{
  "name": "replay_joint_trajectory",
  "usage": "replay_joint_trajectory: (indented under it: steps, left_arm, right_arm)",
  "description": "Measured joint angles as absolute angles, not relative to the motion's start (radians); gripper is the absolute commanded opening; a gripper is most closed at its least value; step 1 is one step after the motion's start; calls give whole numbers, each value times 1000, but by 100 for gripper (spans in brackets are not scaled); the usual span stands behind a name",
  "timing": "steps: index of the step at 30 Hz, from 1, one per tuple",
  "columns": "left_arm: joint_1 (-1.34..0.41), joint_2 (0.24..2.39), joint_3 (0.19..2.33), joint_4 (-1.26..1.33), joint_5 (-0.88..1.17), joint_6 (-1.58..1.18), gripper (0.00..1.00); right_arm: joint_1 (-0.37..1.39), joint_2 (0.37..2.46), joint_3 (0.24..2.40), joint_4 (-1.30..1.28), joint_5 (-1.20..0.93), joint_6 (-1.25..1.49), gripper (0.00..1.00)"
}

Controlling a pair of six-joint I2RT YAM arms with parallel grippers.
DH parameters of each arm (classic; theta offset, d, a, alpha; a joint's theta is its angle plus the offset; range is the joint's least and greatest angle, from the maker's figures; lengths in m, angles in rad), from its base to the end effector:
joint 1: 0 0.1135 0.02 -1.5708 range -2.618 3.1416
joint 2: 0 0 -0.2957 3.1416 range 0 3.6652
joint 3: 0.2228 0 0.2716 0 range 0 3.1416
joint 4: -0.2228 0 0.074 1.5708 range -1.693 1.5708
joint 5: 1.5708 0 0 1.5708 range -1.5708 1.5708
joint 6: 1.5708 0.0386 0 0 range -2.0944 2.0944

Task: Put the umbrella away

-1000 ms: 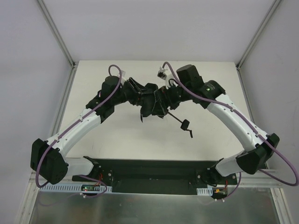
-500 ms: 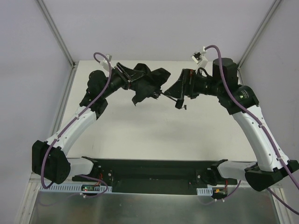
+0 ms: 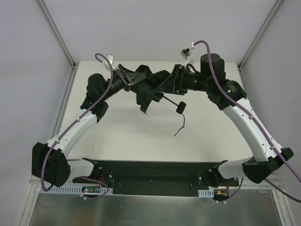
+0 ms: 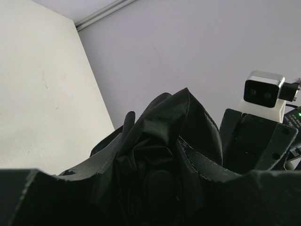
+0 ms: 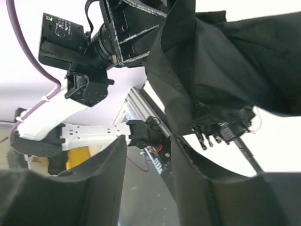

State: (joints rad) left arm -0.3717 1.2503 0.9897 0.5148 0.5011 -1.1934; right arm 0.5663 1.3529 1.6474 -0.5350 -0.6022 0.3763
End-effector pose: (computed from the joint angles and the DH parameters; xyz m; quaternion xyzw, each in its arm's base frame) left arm 0.2752 -0.1272 0.4110 -0.0569 0.6217 -0.6479 0.4365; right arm 0.2371 0.1767 0.5113 -0.2535 0.7307 0.4755 0.4192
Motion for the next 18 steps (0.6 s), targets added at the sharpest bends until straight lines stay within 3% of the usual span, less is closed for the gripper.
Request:
replay_joint_trajectory:
  steps: [13, 18]
  left_arm:
    - [-372, 1239, 973, 629, 497, -1201, 0]
    - [-372, 1239, 973, 654, 494, -1211, 0]
  right_arm:
    - [593, 1349, 1591, -447, -488, 524, 41]
    - [601, 1365, 1588, -377, -506, 586, 22]
